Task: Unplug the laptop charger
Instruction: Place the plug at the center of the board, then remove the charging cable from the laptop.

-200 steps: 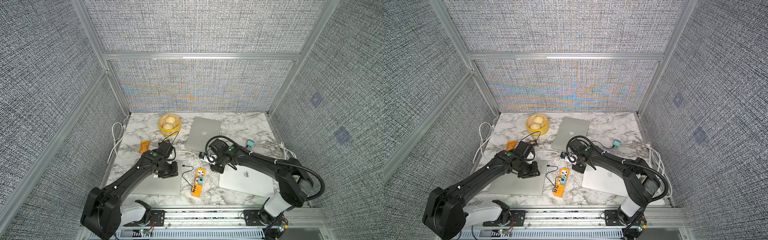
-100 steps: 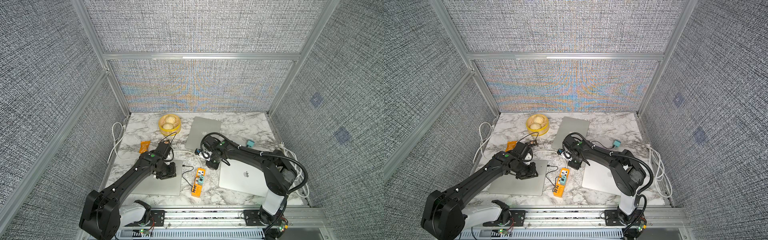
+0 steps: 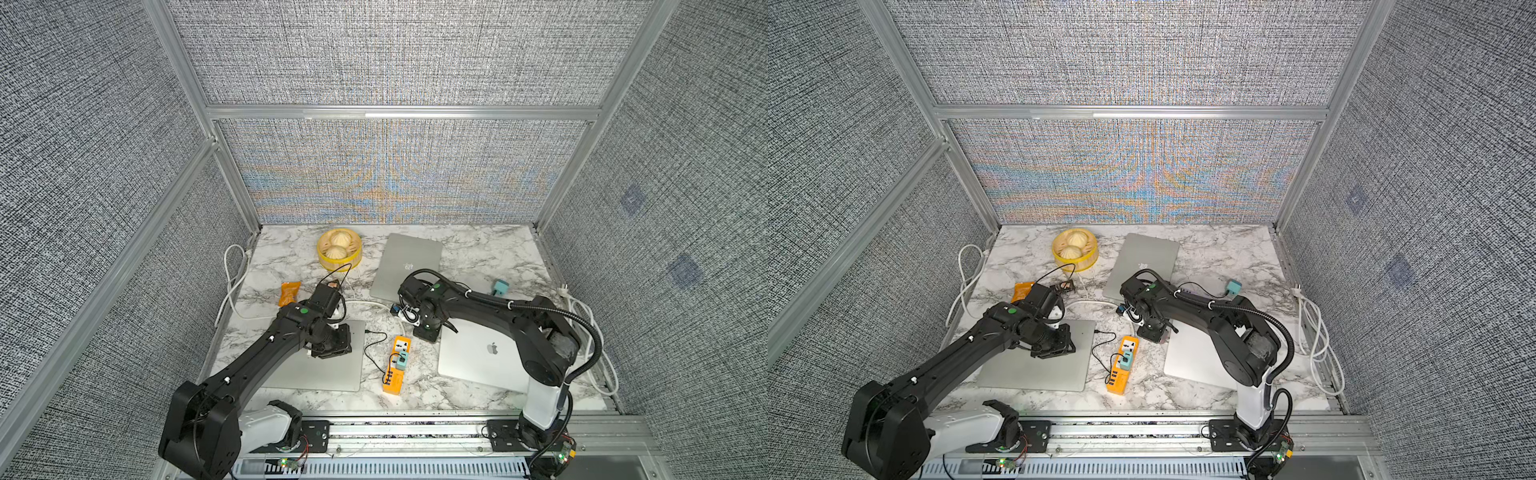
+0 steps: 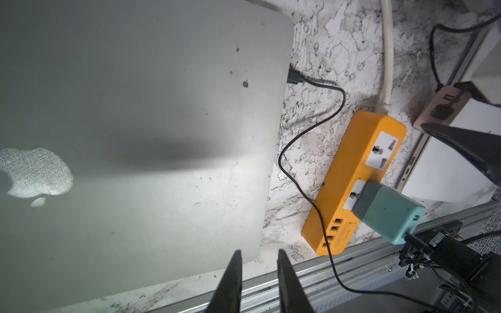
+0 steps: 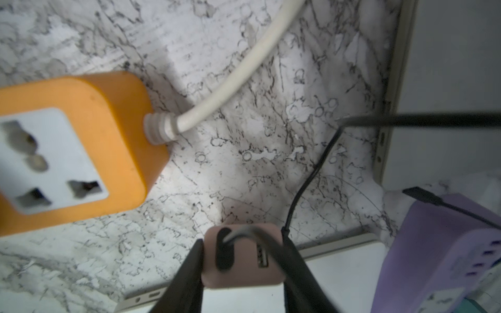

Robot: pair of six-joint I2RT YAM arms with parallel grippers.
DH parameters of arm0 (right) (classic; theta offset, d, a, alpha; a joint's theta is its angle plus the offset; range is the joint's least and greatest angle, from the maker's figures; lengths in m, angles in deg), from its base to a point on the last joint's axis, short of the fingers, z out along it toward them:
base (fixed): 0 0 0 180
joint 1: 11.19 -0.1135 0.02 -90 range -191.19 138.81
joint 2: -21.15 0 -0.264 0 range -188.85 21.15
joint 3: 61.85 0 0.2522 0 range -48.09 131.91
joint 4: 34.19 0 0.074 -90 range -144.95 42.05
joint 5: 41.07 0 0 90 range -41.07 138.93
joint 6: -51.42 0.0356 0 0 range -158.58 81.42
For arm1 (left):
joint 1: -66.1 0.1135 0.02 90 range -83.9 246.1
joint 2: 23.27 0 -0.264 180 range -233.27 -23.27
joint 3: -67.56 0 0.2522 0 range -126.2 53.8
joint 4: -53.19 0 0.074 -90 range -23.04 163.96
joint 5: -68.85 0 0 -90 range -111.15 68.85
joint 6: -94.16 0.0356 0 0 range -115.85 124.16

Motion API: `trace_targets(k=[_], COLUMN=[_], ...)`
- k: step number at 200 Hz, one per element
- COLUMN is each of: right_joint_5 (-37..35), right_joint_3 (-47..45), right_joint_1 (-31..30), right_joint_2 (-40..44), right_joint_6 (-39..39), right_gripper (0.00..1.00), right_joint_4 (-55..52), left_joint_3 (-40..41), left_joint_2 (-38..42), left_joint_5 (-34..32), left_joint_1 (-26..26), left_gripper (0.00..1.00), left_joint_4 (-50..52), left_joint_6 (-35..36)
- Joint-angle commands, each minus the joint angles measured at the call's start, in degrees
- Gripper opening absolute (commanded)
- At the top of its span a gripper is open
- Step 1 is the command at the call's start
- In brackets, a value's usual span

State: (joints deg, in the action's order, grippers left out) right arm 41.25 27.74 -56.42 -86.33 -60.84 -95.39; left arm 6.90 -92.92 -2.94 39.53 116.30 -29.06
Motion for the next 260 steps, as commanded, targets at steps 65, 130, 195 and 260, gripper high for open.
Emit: trace_targets(k=[65, 130, 195, 260], right_joint_5=[-1.35, 8.51, 14.86, 18.90], right_joint_3=[2.92, -4.39, -3.02, 3.14], right_joint_1=[-0.74, -1.89, -6.07, -6.60], right_joint_2=[-0.18, 16.06, 12.46, 2.12], right_joint_6=[0.08, 2.74, 3.89, 3.02], right_gripper=[0.63, 0.61, 0.58, 0.48], right_joint_4=[-1.86, 9.01, 20.79, 22.58], left_joint_3=[-1.84, -0.95, 7.06, 11.02], left_joint_2=[-0.39, -2.33, -5.41, -5.66], left_joint_5=[0.59, 2.94, 14.77, 16.50], left_joint_1=[0.81, 2.44, 9.86, 14.12], left_gripper=[0.24, 0.24, 0.24, 0.24], left_joint_4=[1.13, -5.42, -23.58, -27.59], left_joint_6=[-0.45, -3.17, -13.66, -15.33])
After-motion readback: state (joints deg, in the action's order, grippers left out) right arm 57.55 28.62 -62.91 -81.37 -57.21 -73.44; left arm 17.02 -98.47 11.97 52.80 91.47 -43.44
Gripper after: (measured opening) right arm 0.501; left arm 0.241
